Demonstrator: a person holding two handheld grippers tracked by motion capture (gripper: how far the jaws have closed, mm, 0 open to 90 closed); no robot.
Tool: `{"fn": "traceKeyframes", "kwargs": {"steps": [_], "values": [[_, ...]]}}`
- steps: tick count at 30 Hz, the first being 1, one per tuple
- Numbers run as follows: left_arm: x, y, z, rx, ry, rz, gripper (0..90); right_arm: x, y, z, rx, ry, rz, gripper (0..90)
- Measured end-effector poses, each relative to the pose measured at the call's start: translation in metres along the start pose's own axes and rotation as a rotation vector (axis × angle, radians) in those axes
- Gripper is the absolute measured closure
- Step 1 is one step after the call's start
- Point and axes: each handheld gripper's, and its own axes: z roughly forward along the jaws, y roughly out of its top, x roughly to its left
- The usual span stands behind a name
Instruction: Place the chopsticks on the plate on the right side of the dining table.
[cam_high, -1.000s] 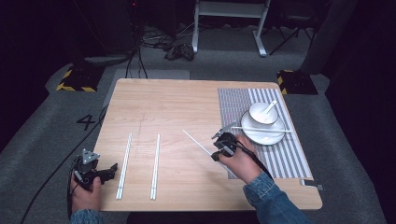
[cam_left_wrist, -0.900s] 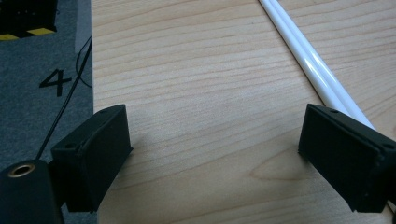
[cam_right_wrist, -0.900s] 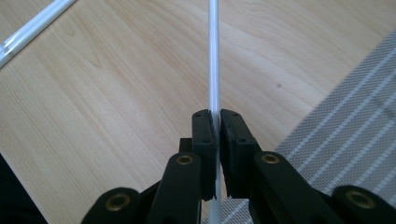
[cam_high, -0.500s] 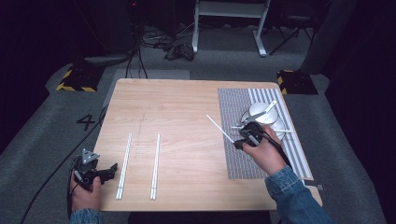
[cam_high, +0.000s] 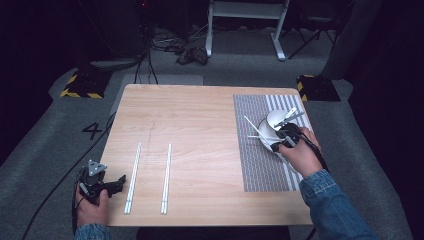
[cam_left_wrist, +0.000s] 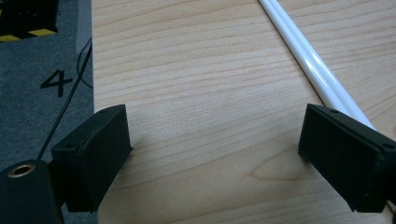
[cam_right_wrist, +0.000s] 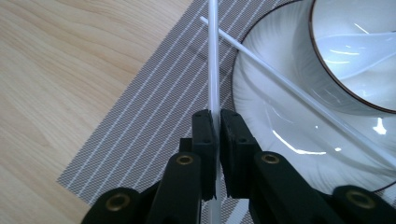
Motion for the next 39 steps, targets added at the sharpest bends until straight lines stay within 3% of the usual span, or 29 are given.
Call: {"fn": "traceKeyframes", "kwargs": {"steps": [9, 21, 39], "values": [[0.0, 0.0, 0.0, 0.0, 0.002, 0.001, 9.1, -0.021, -0.003, 0.01, 0.041, -0.047, 0.009, 85.5], [0.0, 0.0, 0.0, 0.0, 0.0, 0.0, 9.1, -0.043, -0.01, 0.032, 0.084, -0.071, 0.03, 85.5], [0.0, 0.0, 0.0, 0.001, 0.003, 0.006, 9.1, -0.058, -0.017, 0.048, 0.116, -0.075, 0.018, 84.9]]}}
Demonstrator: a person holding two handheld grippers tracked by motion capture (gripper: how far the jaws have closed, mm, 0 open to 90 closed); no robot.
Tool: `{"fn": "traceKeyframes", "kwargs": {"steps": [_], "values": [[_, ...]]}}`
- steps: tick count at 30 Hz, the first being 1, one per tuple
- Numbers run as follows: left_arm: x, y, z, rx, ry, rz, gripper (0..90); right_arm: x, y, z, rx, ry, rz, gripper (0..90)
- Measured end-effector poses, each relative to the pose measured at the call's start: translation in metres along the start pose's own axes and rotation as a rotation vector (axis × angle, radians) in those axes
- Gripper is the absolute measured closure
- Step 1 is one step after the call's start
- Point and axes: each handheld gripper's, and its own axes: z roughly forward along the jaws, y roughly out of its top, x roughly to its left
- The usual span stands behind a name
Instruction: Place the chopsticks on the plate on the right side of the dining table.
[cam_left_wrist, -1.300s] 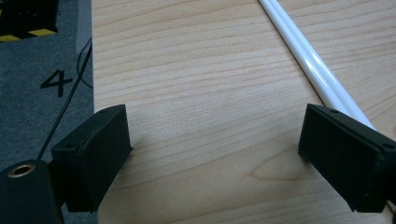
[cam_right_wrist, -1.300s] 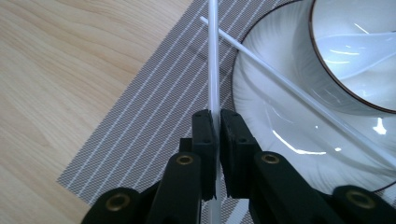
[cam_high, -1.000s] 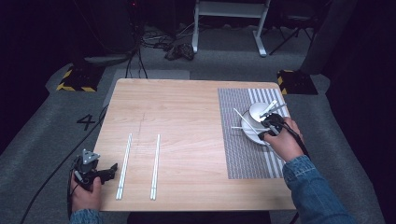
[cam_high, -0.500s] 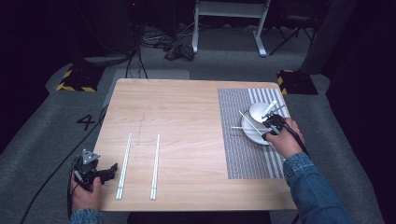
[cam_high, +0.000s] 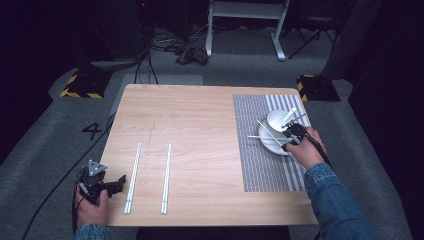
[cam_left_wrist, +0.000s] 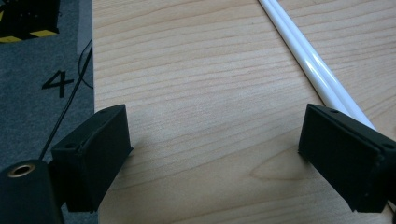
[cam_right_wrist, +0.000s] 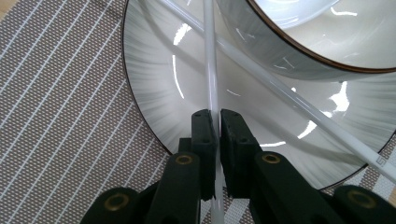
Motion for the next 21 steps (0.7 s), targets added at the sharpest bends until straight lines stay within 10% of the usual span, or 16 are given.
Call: {"fn": "traceKeyframes", "kwargs": {"steps": [21], "values": [[0.0, 0.0, 0.0, 0.0, 0.002, 0.0, 9.1, -0.006, -0.017, 0.007, -0.052, -0.026, 0.035, 62.3]]}}
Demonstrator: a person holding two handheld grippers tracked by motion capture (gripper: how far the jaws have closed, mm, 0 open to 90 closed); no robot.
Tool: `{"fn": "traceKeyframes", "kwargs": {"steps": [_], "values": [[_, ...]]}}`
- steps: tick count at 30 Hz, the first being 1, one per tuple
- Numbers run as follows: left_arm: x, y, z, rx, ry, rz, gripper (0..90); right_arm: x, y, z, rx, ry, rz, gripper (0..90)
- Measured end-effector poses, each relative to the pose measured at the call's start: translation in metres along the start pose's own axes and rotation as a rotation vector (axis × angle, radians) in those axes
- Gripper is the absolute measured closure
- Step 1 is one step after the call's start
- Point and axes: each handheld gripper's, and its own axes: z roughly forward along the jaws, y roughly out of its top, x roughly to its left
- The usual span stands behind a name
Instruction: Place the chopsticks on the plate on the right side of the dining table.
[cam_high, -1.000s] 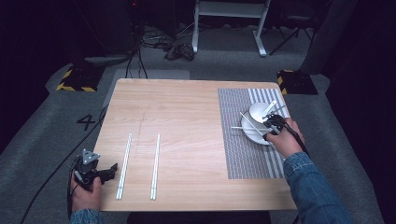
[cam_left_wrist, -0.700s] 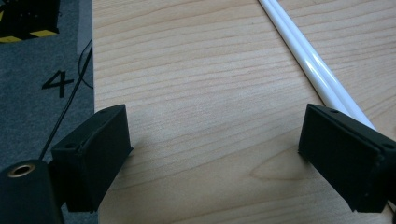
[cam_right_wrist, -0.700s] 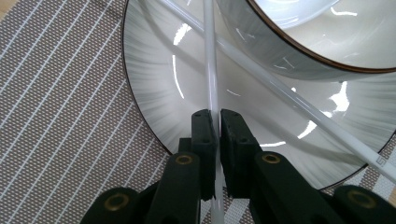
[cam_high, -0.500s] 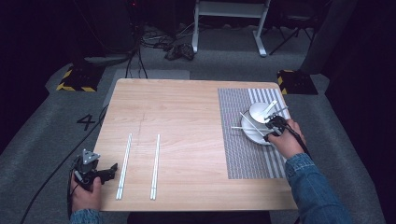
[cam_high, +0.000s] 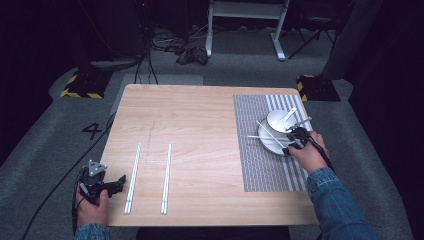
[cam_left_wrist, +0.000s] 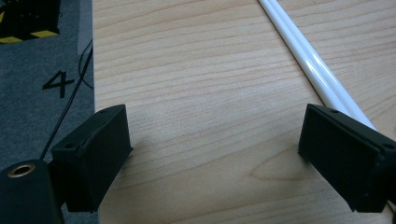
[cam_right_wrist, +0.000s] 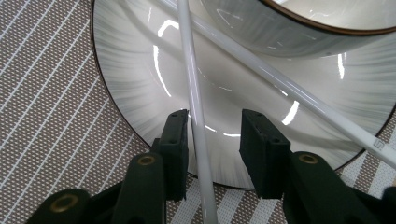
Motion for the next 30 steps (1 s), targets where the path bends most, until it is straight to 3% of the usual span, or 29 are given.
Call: {"fn": "traceKeyframes", "kwargs": {"steps": [7, 12, 20, 30], "values": [[0.0, 0.0, 0.0, -0.001, 0.001, 0.0, 9.1, 0.004, -0.011, -0.016, -0.055, -0.004, 0.024, 55.8], [0.0, 0.0, 0.0, 0.0, 0.0, 0.0, 9.1, 0.005, -0.027, -0.028, -0.039, -0.016, 0.058, 53.7], [0.0, 0.0, 0.0, -0.003, -0.003, -0.006, 9.1, -0.002, -0.051, -0.014, 0.032, -0.014, 0.105, 52.8], [0.0, 0.0, 0.0, 0.0, 0.0, 0.0, 9.1, -0.013, -0.053, -0.006, 0.035, -0.005, 0.157, 55.8]]}}
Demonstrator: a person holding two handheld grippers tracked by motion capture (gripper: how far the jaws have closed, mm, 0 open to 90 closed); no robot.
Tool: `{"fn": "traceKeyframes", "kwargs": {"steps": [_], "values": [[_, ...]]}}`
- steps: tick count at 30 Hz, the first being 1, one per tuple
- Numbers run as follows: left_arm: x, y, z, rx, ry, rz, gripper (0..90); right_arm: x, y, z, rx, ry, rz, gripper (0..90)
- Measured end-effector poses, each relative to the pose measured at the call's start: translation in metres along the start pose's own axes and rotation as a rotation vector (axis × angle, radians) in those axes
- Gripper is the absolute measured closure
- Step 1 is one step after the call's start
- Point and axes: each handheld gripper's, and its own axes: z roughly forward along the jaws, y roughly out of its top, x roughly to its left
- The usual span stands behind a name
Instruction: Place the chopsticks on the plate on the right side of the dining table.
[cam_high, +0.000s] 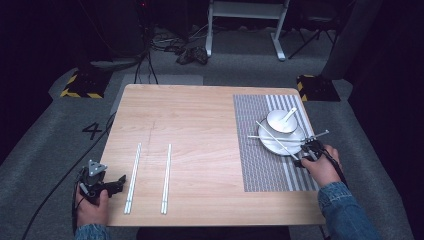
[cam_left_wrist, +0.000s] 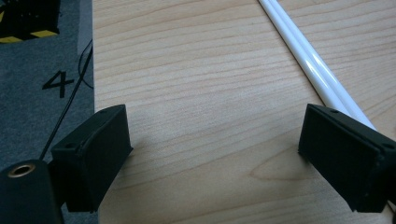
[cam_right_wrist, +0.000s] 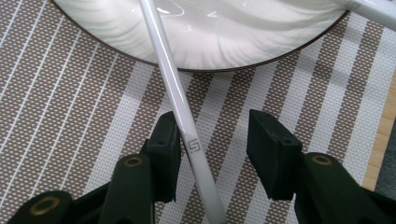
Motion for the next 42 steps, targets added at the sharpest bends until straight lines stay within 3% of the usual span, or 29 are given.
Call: {"fn": "traceKeyframes", "kwargs": {"steps": [26, 35, 42], "values": [[0.0, 0.0, 0.0, 0.0, -0.001, 0.0, 9.1, -0.014, 0.007, 0.002, 0.018, -0.024, 0.057, 57.5], [0.0, 0.0, 0.0, 0.001, -0.001, -0.001, 9.1, -0.026, 0.004, 0.002, -0.008, -0.072, 0.078, 46.2], [0.0, 0.0, 0.0, 0.0, -0.001, 0.0, 9.0, -0.032, 0.003, 0.001, -0.034, -0.102, 0.087, 44.9]]}}
